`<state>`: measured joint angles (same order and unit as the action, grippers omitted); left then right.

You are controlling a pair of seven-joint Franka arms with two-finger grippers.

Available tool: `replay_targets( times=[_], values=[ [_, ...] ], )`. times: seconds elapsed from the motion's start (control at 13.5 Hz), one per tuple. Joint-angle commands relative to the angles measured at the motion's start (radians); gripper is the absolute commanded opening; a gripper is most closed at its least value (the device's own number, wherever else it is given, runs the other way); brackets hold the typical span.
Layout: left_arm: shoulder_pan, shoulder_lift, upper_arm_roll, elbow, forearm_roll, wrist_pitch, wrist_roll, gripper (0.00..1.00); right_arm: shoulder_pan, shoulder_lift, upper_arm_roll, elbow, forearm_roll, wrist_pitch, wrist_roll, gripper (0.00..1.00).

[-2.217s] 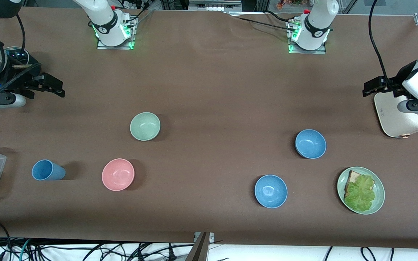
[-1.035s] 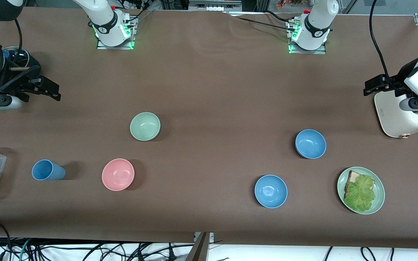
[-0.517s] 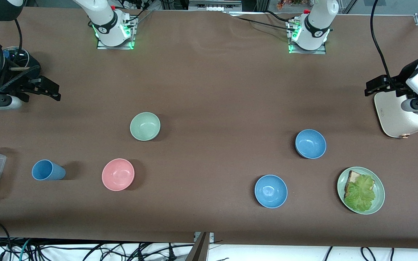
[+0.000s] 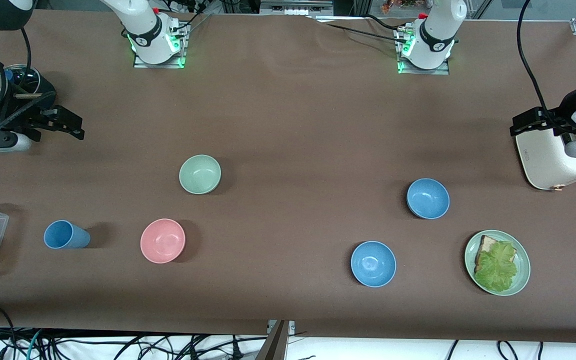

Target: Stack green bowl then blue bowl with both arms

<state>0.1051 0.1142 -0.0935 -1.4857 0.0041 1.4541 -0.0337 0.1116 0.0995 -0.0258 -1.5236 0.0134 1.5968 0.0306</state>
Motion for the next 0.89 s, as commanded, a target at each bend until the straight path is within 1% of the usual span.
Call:
replay_targets(
  times=[0.0,0.22,0.37,0.81],
  values=[
    [0.004,0.018,-0.005,0.036,0.016,-0.014,-0.009,1.0,0.014,0.011,0.01,-0.007,0.005,-0.03,-0.017,1.0],
    [0.005,0.019,-0.005,0.033,0.016,-0.017,-0.009,1.0,0.03,0.011,0.014,-0.001,-0.006,-0.031,-0.024,1.0],
    [0.005,0.018,-0.005,0.033,0.016,-0.02,-0.011,1.0,0.029,0.011,0.014,-0.003,0.0,-0.034,-0.084,1.0],
    [0.004,0.025,-0.005,0.035,0.016,-0.021,-0.009,1.0,0.037,0.017,0.015,-0.021,0.01,-0.031,-0.074,1.0]
  ],
)
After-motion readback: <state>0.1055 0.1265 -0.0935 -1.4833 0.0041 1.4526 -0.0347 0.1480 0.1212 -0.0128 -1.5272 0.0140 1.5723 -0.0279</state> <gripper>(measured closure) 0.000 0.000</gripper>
